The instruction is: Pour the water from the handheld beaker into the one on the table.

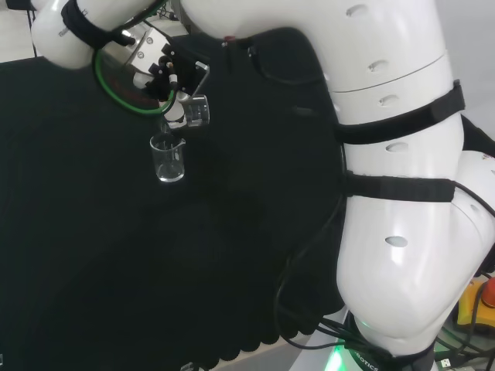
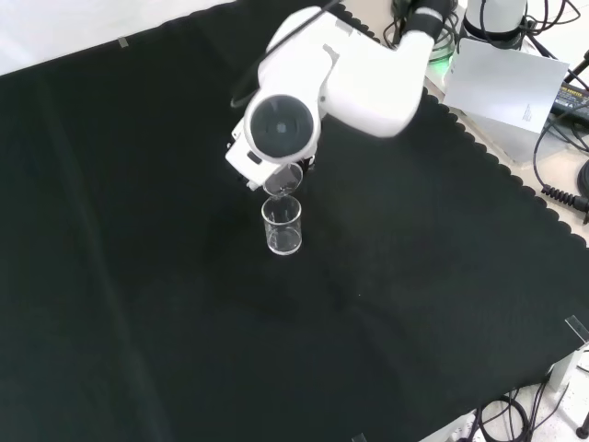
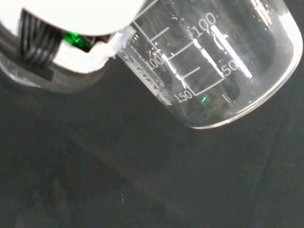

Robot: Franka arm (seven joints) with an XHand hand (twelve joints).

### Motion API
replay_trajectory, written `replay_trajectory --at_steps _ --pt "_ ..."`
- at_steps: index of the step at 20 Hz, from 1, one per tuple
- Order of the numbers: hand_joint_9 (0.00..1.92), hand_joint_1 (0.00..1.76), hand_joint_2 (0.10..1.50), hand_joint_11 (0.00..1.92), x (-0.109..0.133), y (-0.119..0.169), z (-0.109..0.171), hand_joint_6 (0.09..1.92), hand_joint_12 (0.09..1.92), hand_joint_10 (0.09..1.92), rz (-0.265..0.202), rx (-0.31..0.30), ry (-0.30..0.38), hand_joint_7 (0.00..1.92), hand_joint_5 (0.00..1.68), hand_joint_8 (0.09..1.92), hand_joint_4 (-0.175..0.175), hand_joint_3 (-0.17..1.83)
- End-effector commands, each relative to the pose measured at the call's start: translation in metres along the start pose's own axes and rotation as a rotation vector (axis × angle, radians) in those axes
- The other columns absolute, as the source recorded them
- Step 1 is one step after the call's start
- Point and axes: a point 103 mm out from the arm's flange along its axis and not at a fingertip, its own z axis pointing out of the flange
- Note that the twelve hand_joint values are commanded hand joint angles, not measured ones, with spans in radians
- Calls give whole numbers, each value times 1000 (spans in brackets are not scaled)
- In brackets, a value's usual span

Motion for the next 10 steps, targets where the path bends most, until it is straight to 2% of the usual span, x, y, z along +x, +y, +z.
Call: replay_trajectory --at_steps 1,6,10 --pt "1661 1175 717 1400 -9 -3 4 636 658 269 -14 -75 121 1712 1270 87 -56 555" --pt "1660 1175 717 1400 -22 -2 12 637 658 272 -15 -132 226 1712 1270 87 -55 555" --pt "1658 1175 717 1398 -33 -1 23 637 657 275 -10 -165 276 1711 1270 87 -55 555"
